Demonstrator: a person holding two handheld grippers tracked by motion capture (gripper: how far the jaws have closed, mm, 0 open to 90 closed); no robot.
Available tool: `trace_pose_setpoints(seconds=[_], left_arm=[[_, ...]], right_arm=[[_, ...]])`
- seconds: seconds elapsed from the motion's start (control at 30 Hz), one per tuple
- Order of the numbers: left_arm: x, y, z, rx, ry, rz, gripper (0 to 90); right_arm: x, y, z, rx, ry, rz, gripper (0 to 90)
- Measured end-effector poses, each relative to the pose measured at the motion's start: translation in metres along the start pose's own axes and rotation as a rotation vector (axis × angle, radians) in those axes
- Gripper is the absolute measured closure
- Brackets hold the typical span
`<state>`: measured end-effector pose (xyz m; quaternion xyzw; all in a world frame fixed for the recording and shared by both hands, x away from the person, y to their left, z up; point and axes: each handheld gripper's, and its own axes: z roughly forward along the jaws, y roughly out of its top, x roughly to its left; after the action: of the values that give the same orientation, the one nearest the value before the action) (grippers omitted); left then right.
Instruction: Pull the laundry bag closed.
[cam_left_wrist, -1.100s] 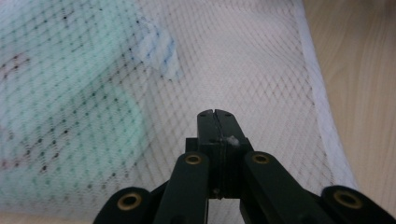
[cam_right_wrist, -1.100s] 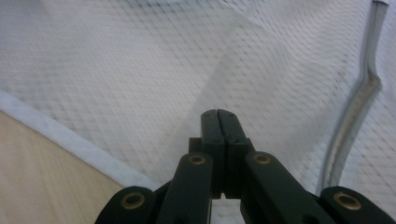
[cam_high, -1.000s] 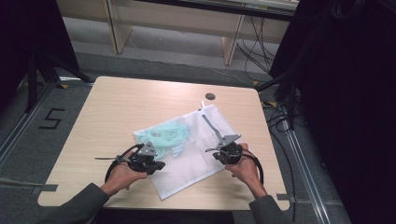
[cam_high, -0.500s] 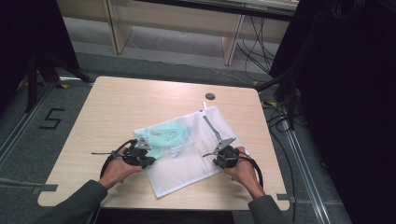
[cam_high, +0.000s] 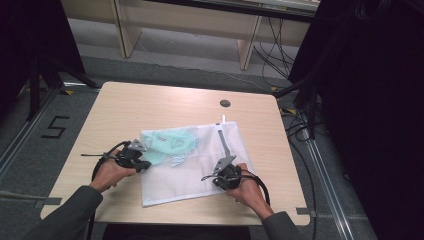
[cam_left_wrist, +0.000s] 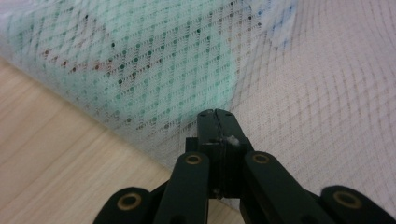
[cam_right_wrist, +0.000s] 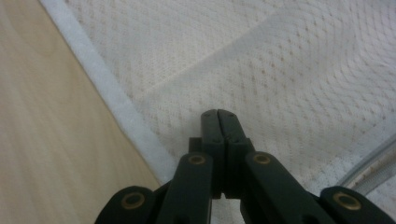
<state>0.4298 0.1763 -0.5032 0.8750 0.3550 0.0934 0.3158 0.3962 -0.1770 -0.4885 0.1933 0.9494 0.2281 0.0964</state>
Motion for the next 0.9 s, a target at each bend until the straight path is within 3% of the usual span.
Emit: trace_pose_setpoints(seconds=[0.2, 0.4, 0.43, 0.53, 0.57, 0.63, 0.73, 0.77, 0.83, 0.9], left_arm=[[0.01, -0.004, -0.004, 0.008, 0.006, -0.019, 89.6], [0.013, -0.006, -0.008, 0.028, 0.016, 0.019, 89.2], [0.014, -0.007, -0.008, 0.021, 0.019, 0.003, 89.0], [0.017, -0.009, -0.011, 0.028, 0.018, 0.016, 88.5], [0.017, -0.01, -0.01, 0.022, 0.023, -0.008, 88.5], [0.017, -0.01, -0.013, 0.043, 0.023, 0.007, 88.5], [0.017, -0.01, -0.016, 0.028, 0.032, 0.021, 88.5], [0.015, -0.01, -0.016, 0.015, 0.03, -0.004, 88.6], [0.013, -0.008, -0.02, 0.009, 0.024, 0.017, 88.6], [0.006, -0.006, -0.021, -0.035, 0.004, 0.007, 87.9]], right_arm=[[0.014, 0.008, 0.004, -0.017, 0.027, -0.039, 90.0], [0.028, 0.015, 0.007, -0.024, 0.051, -0.072, 90.0], [0.029, 0.016, 0.008, -0.025, 0.051, -0.079, 90.0], [0.035, 0.019, 0.009, -0.026, 0.062, -0.09, 90.0], [0.036, 0.019, 0.009, -0.03, 0.066, -0.091, 90.0], [0.039, 0.02, 0.009, -0.026, 0.072, -0.088, 90.0], [0.039, 0.021, 0.01, -0.028, 0.067, -0.114, 90.0], [0.039, 0.021, 0.009, -0.029, 0.075, -0.118, 90.0], [0.036, 0.02, 0.007, -0.035, 0.079, -0.111, 90.0], [0.031, 0.019, 0.0, -0.067, 0.079, -0.087, 90.0]])
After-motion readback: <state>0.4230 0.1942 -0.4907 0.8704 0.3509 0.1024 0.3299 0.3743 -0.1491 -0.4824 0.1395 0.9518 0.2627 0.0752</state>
